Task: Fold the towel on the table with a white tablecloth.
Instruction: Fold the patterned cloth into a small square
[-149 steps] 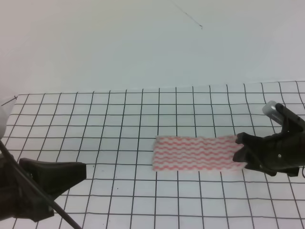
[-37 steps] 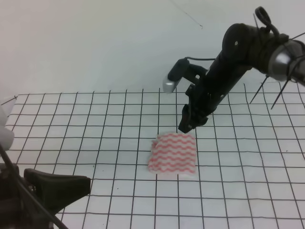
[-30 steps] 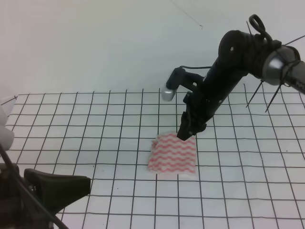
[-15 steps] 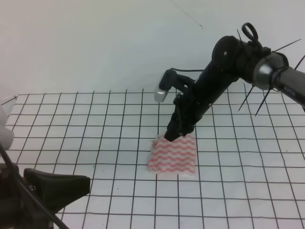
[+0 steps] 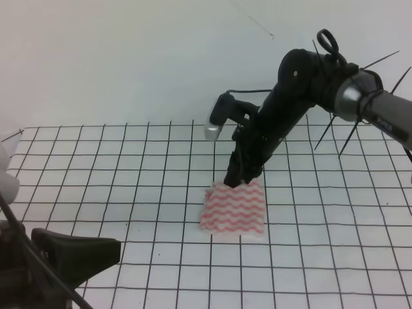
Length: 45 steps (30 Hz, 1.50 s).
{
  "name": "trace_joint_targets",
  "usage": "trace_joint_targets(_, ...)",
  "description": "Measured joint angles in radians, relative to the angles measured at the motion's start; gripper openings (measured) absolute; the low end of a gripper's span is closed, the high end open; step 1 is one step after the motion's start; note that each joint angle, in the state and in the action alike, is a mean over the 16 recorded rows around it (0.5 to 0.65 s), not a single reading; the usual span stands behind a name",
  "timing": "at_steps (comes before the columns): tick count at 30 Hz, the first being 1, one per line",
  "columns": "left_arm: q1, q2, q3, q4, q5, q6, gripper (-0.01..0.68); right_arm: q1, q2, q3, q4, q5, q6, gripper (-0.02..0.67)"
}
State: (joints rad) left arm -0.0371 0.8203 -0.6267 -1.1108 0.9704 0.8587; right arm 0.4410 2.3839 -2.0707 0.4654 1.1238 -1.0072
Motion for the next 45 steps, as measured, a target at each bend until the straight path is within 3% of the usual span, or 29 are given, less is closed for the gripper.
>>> trace_joint_targets(14, 0.000, 0.000, 0.000, 0.002, 0.002, 0.000, -0.003, 0.000, 0.046, -0.015, 0.035, 0.060, 0.006, 0.264)
trace_joint_targets(32, 0.000, 0.000, 0.000, 0.007, -0.005, 0.000, -0.003, 0.000, 0.057, -0.100, 0.109, 0.093, -0.064, 0.058)
trace_joint_targets(37, 0.000, 0.000, 0.000, 0.009, -0.006, 0.000, -0.003, 0.000, 0.058, -0.108, 0.106, 0.091, -0.065, 0.094)
trace_joint_targets(45, 0.000, 0.000, 0.000, 0.020, -0.007, -0.002, -0.003, 0.000, 0.060, -0.106, 0.129, 0.076, -0.063, 0.253)
